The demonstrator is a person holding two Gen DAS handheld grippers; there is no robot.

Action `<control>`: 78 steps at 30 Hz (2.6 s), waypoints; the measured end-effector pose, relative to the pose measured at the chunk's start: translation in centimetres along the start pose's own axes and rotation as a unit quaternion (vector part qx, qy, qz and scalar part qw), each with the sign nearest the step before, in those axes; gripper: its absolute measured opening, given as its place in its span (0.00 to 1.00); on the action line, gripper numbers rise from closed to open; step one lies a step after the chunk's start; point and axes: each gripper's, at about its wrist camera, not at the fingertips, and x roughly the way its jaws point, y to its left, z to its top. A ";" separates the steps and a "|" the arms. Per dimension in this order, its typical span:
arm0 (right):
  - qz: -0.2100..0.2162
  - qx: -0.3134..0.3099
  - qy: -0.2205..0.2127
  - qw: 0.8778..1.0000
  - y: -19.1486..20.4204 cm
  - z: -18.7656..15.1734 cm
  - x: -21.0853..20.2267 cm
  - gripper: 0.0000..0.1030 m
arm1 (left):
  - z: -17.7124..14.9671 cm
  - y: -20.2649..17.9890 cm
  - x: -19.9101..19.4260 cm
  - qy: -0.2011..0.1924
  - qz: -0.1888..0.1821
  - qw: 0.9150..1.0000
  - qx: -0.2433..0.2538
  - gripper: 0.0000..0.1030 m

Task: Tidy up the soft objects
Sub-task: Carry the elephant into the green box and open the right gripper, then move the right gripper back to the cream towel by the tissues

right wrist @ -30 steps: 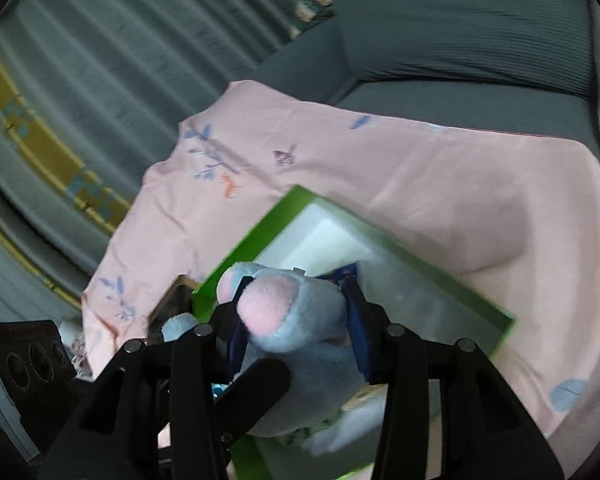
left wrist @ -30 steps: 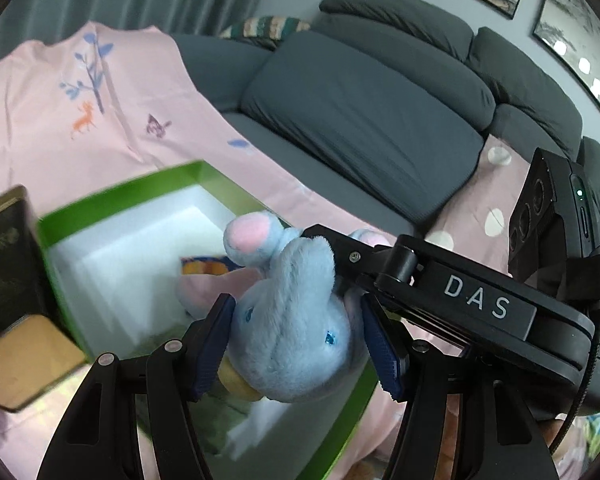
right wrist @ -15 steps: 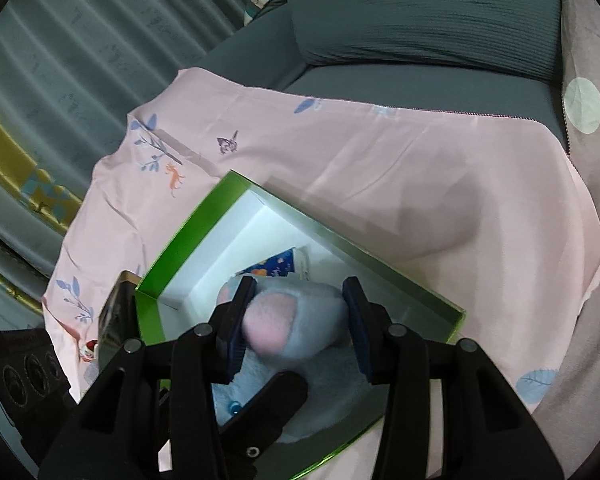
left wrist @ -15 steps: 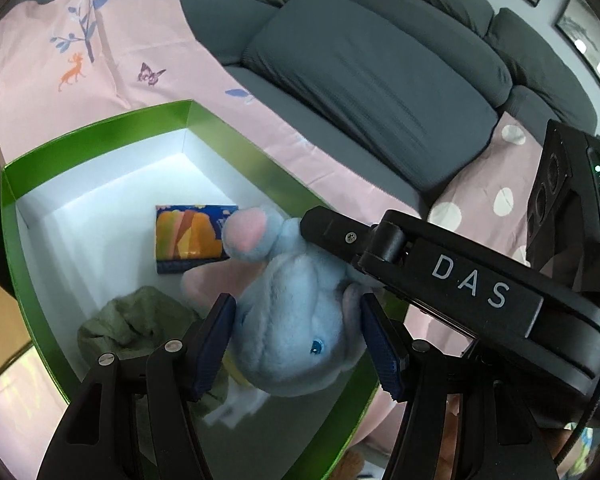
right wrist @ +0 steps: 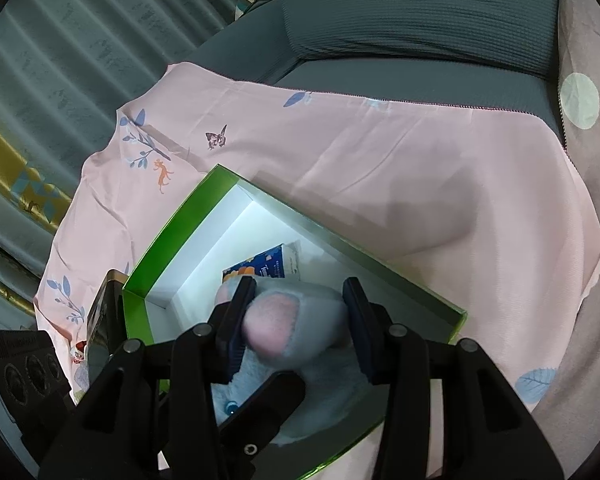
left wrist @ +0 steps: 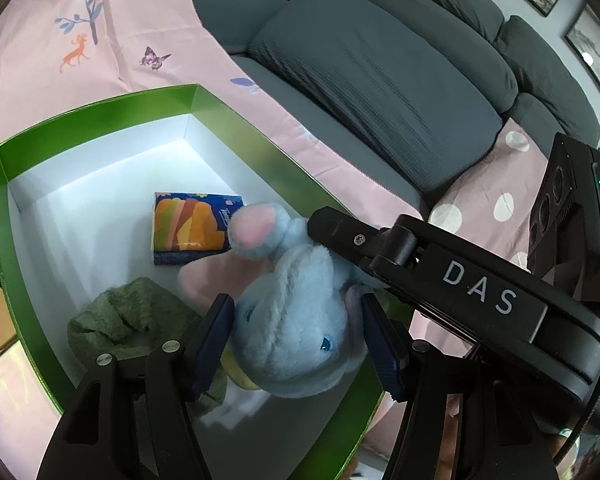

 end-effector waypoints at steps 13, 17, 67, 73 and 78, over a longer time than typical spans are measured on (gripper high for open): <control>-0.007 0.001 -0.031 0.999 0.0 0.2 -2.0 0.67 | 0.1 0.2 -3.7 -0.033 -0.004 0.999 -0.004 0.69; -0.001 -0.011 -0.056 0.998 0.8 0.0 -3.5 0.75 | -0.3 0.7 -6.8 -0.062 0.005 0.998 -0.007 0.74; 0.158 -0.385 0.096 0.904 33.7 -18.9 3.9 0.71 | -21.5 27.6 -30.4 -0.193 0.271 0.904 -0.268 0.87; 0.057 -0.435 0.118 0.891 36.9 -21.0 9.7 0.02 | -21.8 28.3 -31.2 -0.200 0.264 0.900 -0.283 0.87; 0.118 -0.388 0.082 0.910 36.0 -18.5 6.4 0.04 | -22.1 28.3 -31.9 -0.211 0.259 0.899 -0.282 0.87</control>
